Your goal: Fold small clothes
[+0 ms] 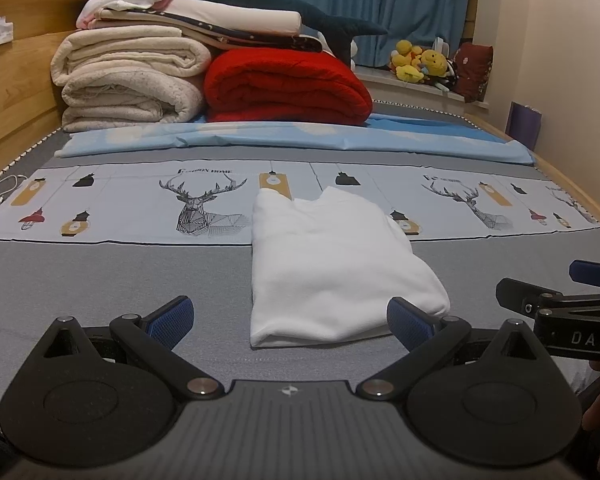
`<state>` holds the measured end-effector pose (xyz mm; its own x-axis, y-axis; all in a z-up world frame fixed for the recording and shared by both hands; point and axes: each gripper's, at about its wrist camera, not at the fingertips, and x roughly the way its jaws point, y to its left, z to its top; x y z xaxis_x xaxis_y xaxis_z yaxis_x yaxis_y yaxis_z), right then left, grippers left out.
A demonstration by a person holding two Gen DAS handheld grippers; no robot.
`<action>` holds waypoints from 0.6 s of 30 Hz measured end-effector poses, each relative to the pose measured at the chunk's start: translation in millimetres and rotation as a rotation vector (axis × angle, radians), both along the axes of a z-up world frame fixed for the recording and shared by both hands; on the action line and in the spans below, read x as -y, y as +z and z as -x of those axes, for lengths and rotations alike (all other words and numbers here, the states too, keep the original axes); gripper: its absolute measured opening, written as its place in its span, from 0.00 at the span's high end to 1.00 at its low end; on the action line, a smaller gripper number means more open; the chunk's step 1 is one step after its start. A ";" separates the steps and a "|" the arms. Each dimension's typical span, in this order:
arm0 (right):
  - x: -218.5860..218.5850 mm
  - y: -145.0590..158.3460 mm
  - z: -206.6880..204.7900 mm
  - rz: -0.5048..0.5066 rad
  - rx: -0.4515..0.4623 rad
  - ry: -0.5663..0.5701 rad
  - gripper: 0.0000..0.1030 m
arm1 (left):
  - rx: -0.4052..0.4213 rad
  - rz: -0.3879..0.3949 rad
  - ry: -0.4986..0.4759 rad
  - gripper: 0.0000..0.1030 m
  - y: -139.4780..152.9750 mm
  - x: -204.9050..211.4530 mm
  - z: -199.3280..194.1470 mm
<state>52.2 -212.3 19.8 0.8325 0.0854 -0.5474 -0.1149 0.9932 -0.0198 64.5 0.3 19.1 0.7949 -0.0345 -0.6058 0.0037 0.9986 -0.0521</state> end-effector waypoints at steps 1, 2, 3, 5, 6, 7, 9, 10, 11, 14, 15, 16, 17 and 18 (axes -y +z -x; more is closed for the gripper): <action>-0.2 0.1 0.1 0.000 0.000 0.000 0.01 | -0.001 0.001 0.000 0.00 0.0 0.0 0.0; -0.1 0.0 0.1 0.000 0.000 0.000 0.01 | -0.001 0.000 0.000 0.00 0.0 0.1 0.1; -0.1 0.1 0.1 0.000 0.001 0.000 0.01 | -0.001 0.001 0.000 0.00 0.0 0.3 0.3; -0.1 0.1 0.0 0.000 0.000 0.000 0.01 | 0.000 0.001 -0.001 0.00 0.0 0.4 0.3; -0.1 0.1 0.0 0.000 0.000 0.000 0.01 | 0.000 0.000 0.000 0.00 0.0 0.5 0.3; -0.2 0.1 0.0 -0.001 0.000 0.000 0.01 | -0.001 0.000 0.000 0.00 0.0 0.6 0.2; -0.1 0.1 0.1 -0.001 0.000 0.000 0.01 | 0.000 0.001 0.000 0.00 0.1 0.8 0.3; -0.1 0.1 0.1 -0.001 0.001 0.000 0.01 | 0.000 0.000 0.000 0.00 0.1 0.9 0.3; 0.0 0.1 0.0 -0.001 0.000 0.000 0.01 | 0.000 0.000 0.001 0.00 0.0 1.0 0.2; -0.1 0.1 0.1 -0.001 0.000 0.000 0.01 | 0.000 0.000 0.000 0.00 0.0 1.5 0.6; -0.1 0.1 0.1 -0.001 0.000 0.000 0.01 | 0.000 -0.001 0.000 0.00 0.0 1.9 0.6; -0.1 0.2 0.1 -0.001 0.000 0.000 0.01 | 0.000 0.000 -0.001 0.00 0.0 1.8 0.6; -0.1 0.2 0.1 -0.001 0.001 0.000 0.01 | 0.000 0.000 -0.001 0.00 0.1 1.5 0.6; 0.0 0.1 0.0 -0.001 0.001 0.000 0.01 | 0.000 -0.001 -0.001 0.00 0.1 1.6 0.6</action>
